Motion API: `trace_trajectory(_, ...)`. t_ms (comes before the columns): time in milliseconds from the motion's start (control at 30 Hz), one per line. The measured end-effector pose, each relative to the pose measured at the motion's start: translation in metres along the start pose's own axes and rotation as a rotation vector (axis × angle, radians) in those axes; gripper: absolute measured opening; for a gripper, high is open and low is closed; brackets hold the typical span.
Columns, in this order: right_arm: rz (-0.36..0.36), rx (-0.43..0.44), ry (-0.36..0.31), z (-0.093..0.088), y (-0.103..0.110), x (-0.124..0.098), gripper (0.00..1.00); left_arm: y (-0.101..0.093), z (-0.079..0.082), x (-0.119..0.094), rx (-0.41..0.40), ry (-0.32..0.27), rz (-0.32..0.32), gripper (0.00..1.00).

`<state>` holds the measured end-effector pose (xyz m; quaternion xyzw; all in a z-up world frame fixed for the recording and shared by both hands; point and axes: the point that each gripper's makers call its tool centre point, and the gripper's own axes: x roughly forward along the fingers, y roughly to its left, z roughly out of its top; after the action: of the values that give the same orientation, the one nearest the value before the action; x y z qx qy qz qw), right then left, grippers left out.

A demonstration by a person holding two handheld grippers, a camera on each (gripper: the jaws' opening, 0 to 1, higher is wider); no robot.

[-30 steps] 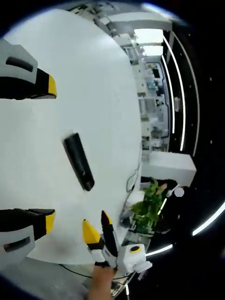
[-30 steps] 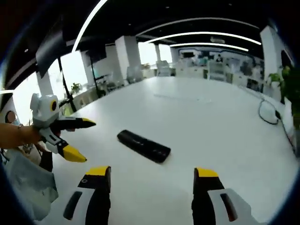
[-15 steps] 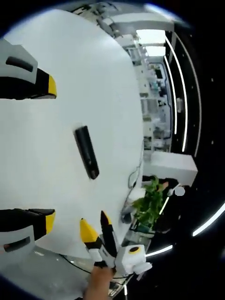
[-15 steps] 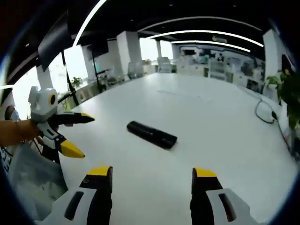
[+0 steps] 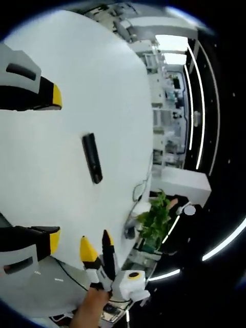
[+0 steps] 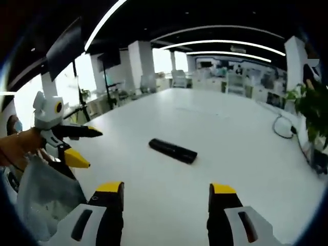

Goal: Press the specified remote control buttons in sequence, fully releasing each button before pressing the next.

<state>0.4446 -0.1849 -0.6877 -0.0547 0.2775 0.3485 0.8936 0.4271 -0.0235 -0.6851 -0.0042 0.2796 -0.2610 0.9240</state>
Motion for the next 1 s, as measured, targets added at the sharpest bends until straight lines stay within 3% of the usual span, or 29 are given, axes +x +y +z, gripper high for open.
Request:
trace_trajectory(267, -0.010, -0.060, -0.011, -0.002, 0.011, -0.012, 0.65, -0.017, 0.008, -0.017, 0.041, -0.054, 0.005, 0.95)
trace_trajectory(667, -0.019, -0.038, -0.082, 0.005, 0.018, -0.034, 0.63, -0.026, 0.013, -0.027, 0.158, -0.087, 0.071, 0.91)
trace_trajectory(1000, -0.053, -0.145, -0.105, 0.012, 0.027, -0.038, 0.62, -0.034, 0.023, -0.027, 0.233, -0.142, 0.102, 0.88)
